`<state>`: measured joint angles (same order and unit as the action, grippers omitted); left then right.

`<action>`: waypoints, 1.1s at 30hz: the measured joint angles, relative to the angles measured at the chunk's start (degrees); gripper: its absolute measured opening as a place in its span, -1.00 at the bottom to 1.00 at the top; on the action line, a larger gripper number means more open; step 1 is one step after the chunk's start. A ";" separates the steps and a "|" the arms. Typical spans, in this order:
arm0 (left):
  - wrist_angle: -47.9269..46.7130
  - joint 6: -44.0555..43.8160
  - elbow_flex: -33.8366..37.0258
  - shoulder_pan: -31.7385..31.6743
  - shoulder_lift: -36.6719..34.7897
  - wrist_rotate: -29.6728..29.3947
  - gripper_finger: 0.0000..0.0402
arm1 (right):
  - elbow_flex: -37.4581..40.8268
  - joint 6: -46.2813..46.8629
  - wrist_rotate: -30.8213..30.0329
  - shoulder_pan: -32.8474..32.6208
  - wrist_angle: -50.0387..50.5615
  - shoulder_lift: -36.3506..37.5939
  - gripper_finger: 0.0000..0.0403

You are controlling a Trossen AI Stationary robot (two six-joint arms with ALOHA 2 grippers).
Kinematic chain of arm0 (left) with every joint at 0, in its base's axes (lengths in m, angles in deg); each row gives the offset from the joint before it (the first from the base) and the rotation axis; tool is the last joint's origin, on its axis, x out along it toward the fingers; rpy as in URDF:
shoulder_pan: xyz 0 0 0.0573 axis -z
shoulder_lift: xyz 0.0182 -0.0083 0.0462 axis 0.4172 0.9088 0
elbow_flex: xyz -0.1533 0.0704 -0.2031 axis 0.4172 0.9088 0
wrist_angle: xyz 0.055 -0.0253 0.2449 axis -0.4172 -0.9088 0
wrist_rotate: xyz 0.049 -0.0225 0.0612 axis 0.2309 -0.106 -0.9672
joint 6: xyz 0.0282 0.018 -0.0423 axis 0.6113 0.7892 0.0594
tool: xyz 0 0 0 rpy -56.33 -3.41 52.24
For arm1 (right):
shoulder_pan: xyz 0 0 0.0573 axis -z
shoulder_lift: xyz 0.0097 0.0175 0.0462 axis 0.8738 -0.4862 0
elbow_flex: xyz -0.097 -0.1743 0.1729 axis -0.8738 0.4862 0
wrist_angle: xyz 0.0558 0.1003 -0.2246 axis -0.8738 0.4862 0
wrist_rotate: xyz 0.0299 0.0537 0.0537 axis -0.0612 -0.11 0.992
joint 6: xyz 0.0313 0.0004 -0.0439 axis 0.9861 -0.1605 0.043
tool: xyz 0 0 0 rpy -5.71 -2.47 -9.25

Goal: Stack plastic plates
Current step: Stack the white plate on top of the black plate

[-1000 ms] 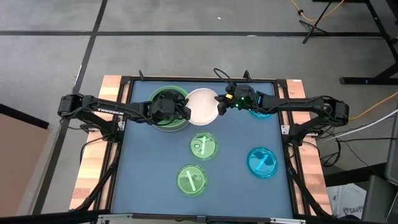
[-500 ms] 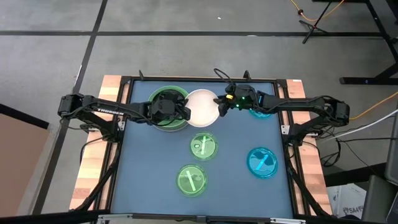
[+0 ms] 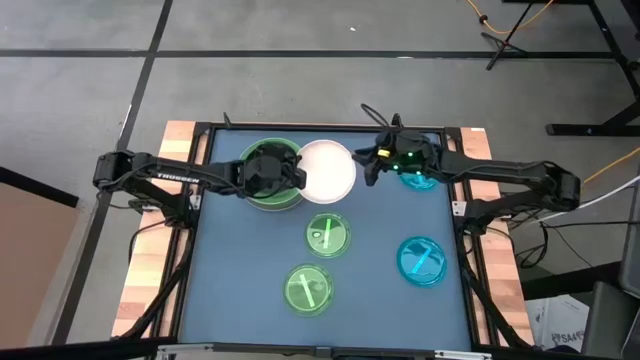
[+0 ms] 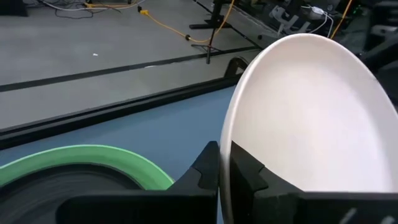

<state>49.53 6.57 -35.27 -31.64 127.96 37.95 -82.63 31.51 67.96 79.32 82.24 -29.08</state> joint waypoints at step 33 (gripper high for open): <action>-32.44 6.47 -0.04 -32.49 -10.96 29.22 -0.99 | 0.02 -7.76 -1.38 -0.02 23.78 11.62 -0.54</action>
<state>17.09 13.04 -35.32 -64.14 117.00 67.17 -82.61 23.75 66.58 79.30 106.02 -17.46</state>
